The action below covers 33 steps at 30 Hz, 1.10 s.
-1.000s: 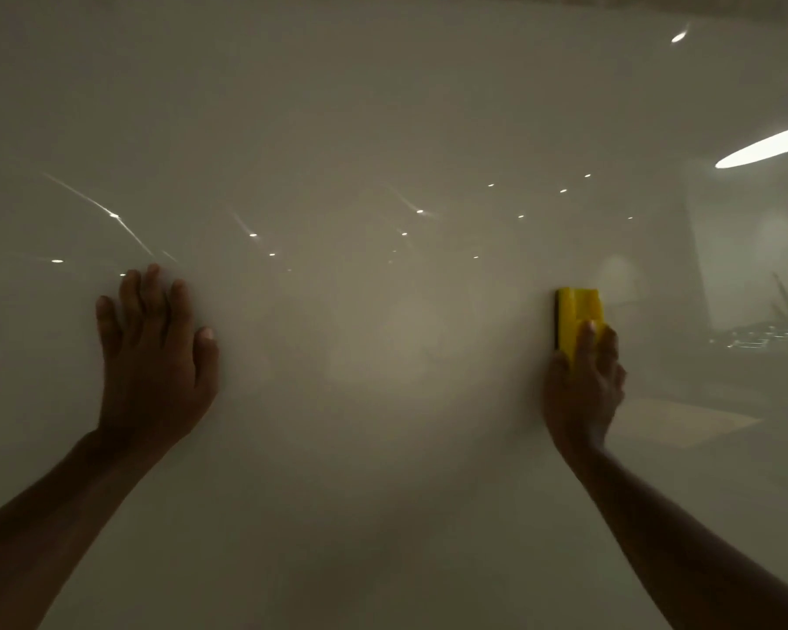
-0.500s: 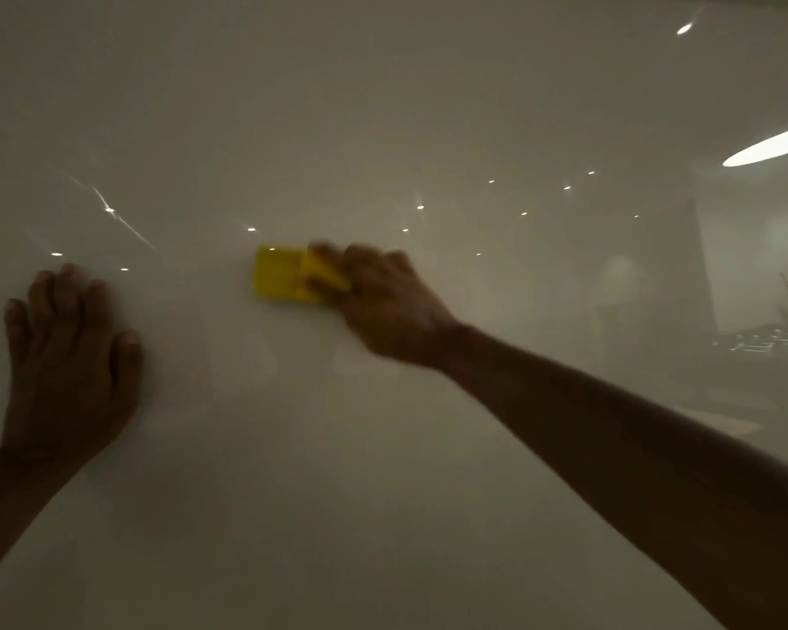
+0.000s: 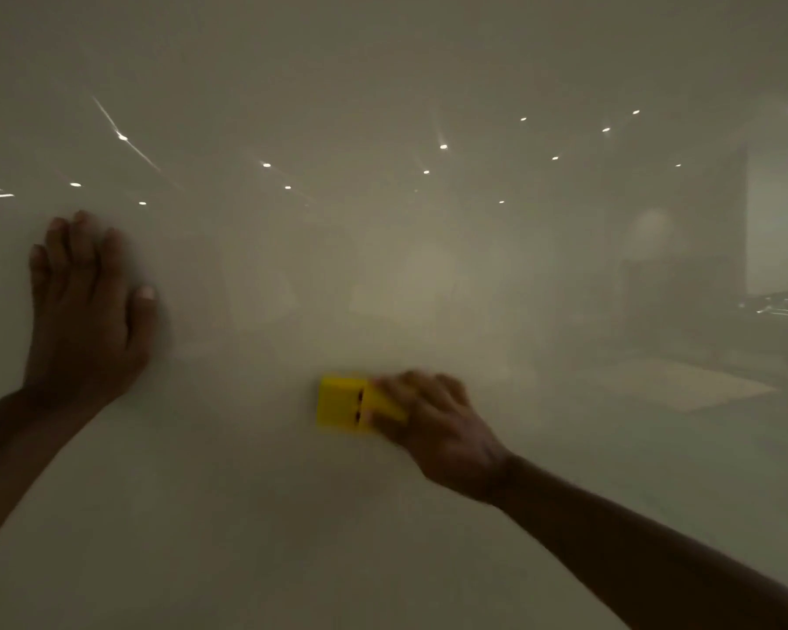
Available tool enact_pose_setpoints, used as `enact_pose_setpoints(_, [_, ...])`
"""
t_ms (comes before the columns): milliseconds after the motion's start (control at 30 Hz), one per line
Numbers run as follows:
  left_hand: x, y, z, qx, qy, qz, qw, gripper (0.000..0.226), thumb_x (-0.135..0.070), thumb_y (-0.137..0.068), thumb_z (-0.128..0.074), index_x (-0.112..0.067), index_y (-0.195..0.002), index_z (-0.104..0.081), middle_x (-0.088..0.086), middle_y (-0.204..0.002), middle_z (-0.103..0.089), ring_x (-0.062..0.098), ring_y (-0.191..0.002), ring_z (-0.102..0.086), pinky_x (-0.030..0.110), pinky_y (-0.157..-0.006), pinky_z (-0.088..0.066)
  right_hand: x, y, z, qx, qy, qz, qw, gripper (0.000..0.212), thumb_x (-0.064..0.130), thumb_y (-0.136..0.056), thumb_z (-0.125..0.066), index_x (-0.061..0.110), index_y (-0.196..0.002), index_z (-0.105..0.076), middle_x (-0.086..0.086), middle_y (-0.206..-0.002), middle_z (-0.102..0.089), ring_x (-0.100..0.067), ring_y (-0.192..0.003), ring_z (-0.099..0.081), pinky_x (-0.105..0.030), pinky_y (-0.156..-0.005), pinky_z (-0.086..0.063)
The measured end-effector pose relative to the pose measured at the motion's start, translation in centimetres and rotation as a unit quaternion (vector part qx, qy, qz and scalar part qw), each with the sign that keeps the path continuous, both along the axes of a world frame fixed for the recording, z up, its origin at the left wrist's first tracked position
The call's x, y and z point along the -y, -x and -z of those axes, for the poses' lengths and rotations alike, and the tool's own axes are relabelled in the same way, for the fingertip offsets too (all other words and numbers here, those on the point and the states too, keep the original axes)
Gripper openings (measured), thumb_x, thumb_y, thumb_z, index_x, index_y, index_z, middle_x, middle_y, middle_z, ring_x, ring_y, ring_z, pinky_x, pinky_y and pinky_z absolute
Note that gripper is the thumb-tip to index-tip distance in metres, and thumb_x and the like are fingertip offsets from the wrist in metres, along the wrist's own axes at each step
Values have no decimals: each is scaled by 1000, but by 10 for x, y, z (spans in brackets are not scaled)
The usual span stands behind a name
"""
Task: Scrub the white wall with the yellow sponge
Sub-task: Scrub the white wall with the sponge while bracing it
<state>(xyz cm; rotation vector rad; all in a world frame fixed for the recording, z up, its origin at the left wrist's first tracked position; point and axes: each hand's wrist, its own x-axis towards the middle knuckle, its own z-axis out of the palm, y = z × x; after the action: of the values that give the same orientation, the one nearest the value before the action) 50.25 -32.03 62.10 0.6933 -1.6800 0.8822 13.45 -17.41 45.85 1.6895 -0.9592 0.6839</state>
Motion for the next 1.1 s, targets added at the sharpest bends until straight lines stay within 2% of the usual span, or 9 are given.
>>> enact_pose_setpoints(100, [0,-7,4,19,2,0,1000,66,-37,-103,-26,2,-156,-26,31,-167,-12,51,-155,-7,65,-125,-10,-7,16,22,-57,-32,6,998,52,25,-101,-56,37,-148,-39,1,-157,-36,-31,-136,-42,-44,-107,-32])
enact_pose_setpoints(200, [5,-26,9,41,16,-3,999,65,-37,-104,-27,1,-157,-27,30,-167,-13,51,-154,-9,66,-124,-13,-22,47,8,131,76,-12,988,44,17,-96,-61,31,-137,-54,0,-145,-51,-29,-129,-51,-42,-108,-40])
enact_pose_setpoints(267, [10,-44,15,45,21,-7,999,66,-37,-104,-27,1,-157,-26,25,-168,-11,45,-157,-4,66,-124,-12,-30,59,11,381,161,12,910,49,8,-93,-60,19,-140,-53,-12,-148,-47,-35,-132,-48,-34,-112,-36])
enact_pose_setpoints(333, [14,-62,19,43,21,-6,999,66,-38,-104,-28,0,-158,-25,15,-169,-6,35,-158,4,65,-125,-11,-31,51,23,614,196,43,763,54,6,-95,-60,11,-146,-43,-25,-153,-36,-42,-138,-39,-33,-112,-30])
enact_pose_setpoints(367, [15,-70,21,41,15,-5,999,66,-39,-104,-28,-1,-158,-24,12,-169,-4,35,-158,4,65,-125,-10,-27,41,32,681,198,46,704,56,6,-96,-58,9,-148,-40,-27,-155,-32,-42,-141,-35,-32,-113,-28])
enact_pose_setpoints(433, [16,-85,21,39,6,-9,999,66,-39,-104,-29,-2,-158,-24,18,-170,-7,44,-157,-2,61,-127,-5,-18,9,47,717,208,40,664,57,5,-95,-57,6,-148,-38,-28,-155,-30,-40,-144,-31,-30,-114,-27])
enact_pose_setpoints(533, [19,-106,21,47,13,-26,998,64,-38,-105,-31,-2,-157,-25,33,-166,-13,53,-153,-9,53,-127,1,-4,-52,62,695,203,39,688,56,4,-95,-58,4,-148,-39,-28,-155,-31,-40,-141,-35,-29,-111,-30])
enact_pose_setpoints(700, [24,-147,22,35,14,-48,998,60,-33,-108,-32,-2,-158,-23,37,-164,-13,56,-152,-10,48,-126,6,16,-142,32,598,163,29,784,53,4,-95,-57,6,-146,-42,-30,-153,-31,-44,-139,-37,-43,-110,-33])
enact_pose_setpoints(1100, [36,-247,25,23,-35,-87,995,56,-18,-107,-31,6,-157,-26,38,-162,-19,56,-151,-15,59,-126,-11,75,-348,-78,320,45,-15,946,54,18,-92,-55,35,-143,-48,-8,-157,-37,-41,-128,-42,-43,-84,-38])
